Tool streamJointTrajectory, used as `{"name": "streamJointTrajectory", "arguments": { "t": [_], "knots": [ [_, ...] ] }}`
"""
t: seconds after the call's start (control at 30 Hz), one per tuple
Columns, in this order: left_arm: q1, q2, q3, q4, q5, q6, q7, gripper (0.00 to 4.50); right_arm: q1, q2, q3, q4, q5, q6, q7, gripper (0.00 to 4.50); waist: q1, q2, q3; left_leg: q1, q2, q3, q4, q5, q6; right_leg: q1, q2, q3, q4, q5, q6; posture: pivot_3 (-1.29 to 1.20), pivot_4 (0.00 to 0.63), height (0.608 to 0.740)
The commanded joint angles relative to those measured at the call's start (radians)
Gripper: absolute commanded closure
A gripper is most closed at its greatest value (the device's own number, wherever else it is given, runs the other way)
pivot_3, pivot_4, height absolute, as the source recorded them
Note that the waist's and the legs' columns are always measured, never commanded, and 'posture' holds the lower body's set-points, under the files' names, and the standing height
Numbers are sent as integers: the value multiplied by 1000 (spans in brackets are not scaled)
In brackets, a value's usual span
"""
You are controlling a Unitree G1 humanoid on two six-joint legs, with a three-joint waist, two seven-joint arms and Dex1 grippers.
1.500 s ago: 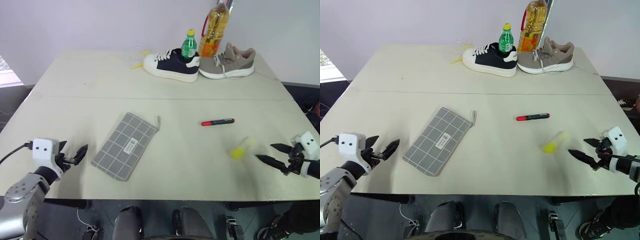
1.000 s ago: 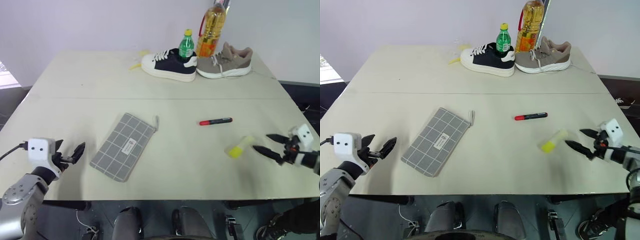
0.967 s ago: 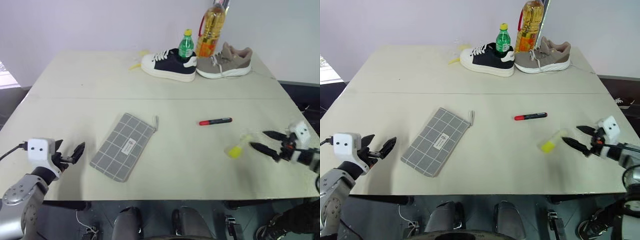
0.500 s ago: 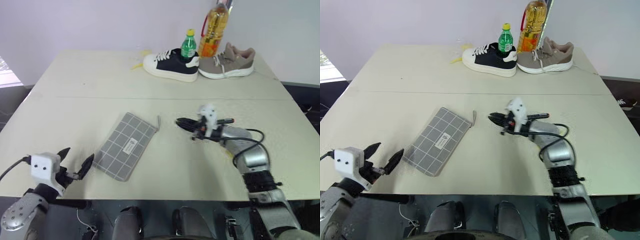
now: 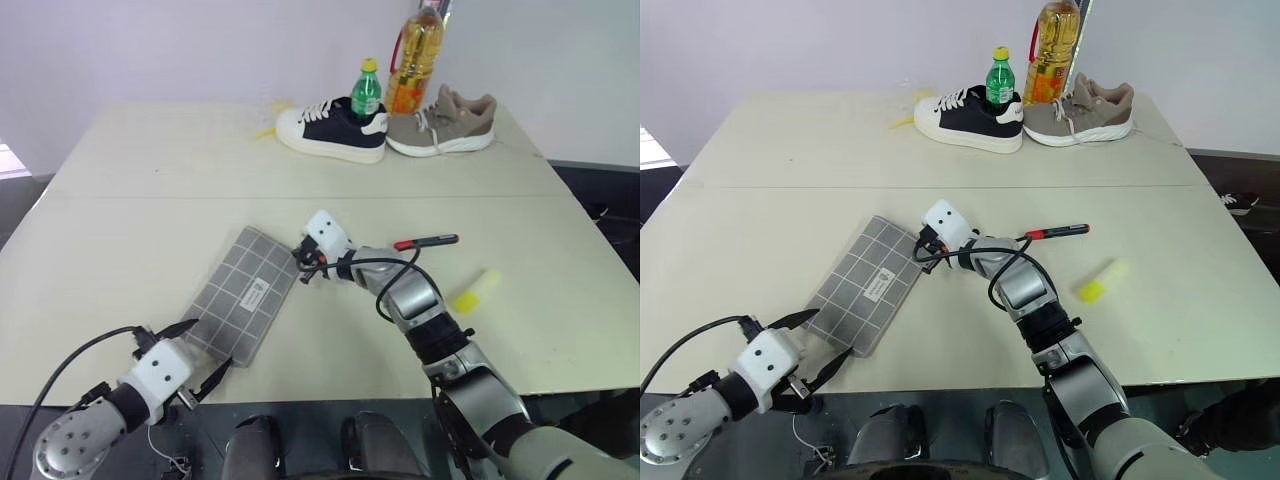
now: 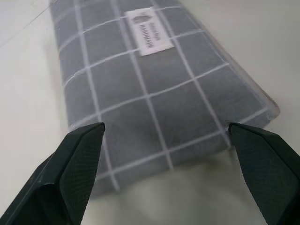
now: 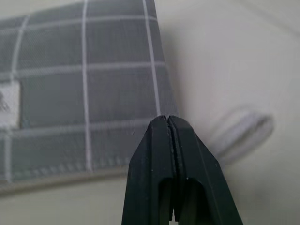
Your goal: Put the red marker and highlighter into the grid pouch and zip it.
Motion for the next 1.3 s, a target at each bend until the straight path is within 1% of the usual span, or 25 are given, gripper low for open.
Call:
{"name": "streamJointTrajectory", "arguments": {
  "t": [0.03, 0.3, 0.33, 0.47, 0.6, 0.7, 0.87, 0.93, 1.0, 1.07, 1.2, 1.3],
  "knots": [
    [-9, 24, -41, -7, 52, -27, -9, 0, 0, 18, -4, -2, 3, 19, -2, 4457, 1, 0, 0, 0, 0, 0, 0, 0, 0, -1, -1, -1, 2, 0, 0, 0, 150, 705],
    [-107, 96, -100, 68, 197, -80, 3, 0, 17, 41, 5, -14, 7, 43, 0, 4457, 3, 1, -1, 0, 0, 1, 1, 0, 0, -2, -2, -3, 4, -1, -1, 0, 150, 705],
    [-117, 94, -99, 74, 196, -85, 7, 0, 19, 46, 6, -16, 8, 45, 0, 4457, 2, 2, -1, 0, 0, 1, 1, 0, 0, -2, -2, -4, 4, 0, 0, 0, 150, 705],
    [-92, 85, -60, 47, 119, -88, -19, 0, 18, 56, 6, -11, 4, 44, -6, 4457, -1, 1, -1, 0, 0, 1, 1, 0, 0, -3, -2, -4, 5, 0, 1, 0, 150, 705],
    [15, 76, 29, -10, -7, -48, -72, 0, 26, 58, 7, -14, 0, 47, -10, 4457, -2, 1, -2, 0, 2, 2, 0, 0, 0, -4, -1, -5, 5, 0, 1, 0, 150, 705],
    [106, 92, 109, -50, -103, 6, -139, 0, 32, 56, 14, -22, -3, 55, -9, 4457, -2, 1, -2, 0, 2, 2, 0, 0, 0, -4, -1, -6, 4, 0, 1, 0, 150, 705],
    [127, 101, 140, -84, -199, 107, -190, 0, 35, 63, 20, -24, -9, 56, -13, 4457, 2, 0, -2, 0, 1, 1, 1, 0, 0, -3, -2, -7, 4, -1, -2, 0, 150, 705],
    [130, 122, 127, -74, -169, 95, -207, 0, 39, 67, 24, -29, -10, 56, -17, 4457, 1, 0, -2, 0, 1, 1, 1, 0, 0, -3, -2, -7, 4, -1, -2, 0, 150, 705],
    [67, 127, 104, -25, -101, 24, -174, 0, 46, 74, 29, -33, -13, 52, -25, 4457, 1, 0, -2, 0, 1, 1, 0, 0, 0, -4, -2, -7, 4, -1, -2, 0, 150, 705],
    [26, 123, 89, 2, -73, -12, -156, 0, 53, 79, 31, -38, -13, 51, -32, 4457, 2, 0, -2, 0, 1, 1, 0, 0, 0, -4, -2, -7, 4, -1, -2, 0, 150, 705],
    [-52, 140, 23, 78, 48, -132, -124, 0, 59, 92, 29, -42, -18, 50, -43, 4457, -1, 0, -2, 0, 2, 2, 0, 0, 0, -4, -2, -7, 4, -1, -2, 0, 150, 705],
    [-75, 148, -10, 106, 77, -174, -126, 0, 57, 98, 27, -41, -18, 49, -48, 4457, -2, 0, -2, 0, 2, 2, -1, 0, -1, -4, -2, -7, 4, -1, -1, 0, 150, 705]
  ]
}}
